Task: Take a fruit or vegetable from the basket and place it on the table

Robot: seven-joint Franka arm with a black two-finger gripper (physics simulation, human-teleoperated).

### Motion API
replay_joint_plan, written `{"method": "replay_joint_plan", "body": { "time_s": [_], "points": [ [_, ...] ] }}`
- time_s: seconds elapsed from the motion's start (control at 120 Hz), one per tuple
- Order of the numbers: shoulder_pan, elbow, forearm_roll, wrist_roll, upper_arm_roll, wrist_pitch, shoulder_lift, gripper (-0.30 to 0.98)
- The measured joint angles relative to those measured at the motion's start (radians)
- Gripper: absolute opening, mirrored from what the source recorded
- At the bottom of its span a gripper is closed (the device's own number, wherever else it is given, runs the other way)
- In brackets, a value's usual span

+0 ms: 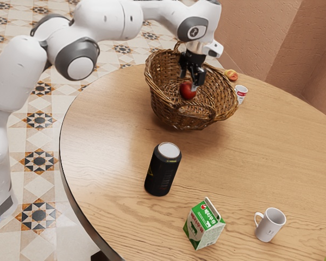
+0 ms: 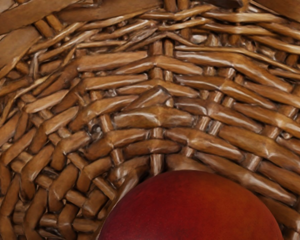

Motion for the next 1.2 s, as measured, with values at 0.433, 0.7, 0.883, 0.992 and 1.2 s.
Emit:
{"method": "replay_joint_plan", "body": {
  "time_s": [0.433,0.7,0.883,0.992,1.2],
  "points": [
    [-0.001,0.018,-0.04,0.033,-0.012,0.004,0.049,0.66],
    [-0.002,0.02,-0.066,0.043,-0.012,0.006,0.06,0.38],
    [-0.058,0.02,-0.069,0.045,-0.012,-0.011,-0.113,0.38],
    [-0.14,0.055,-0.04,0.046,-0.011,-0.033,-0.21,0.38],
    [-0.262,0.314,0.023,0.047,-0.042,-0.08,-0.142,0.38]
  ]
}}
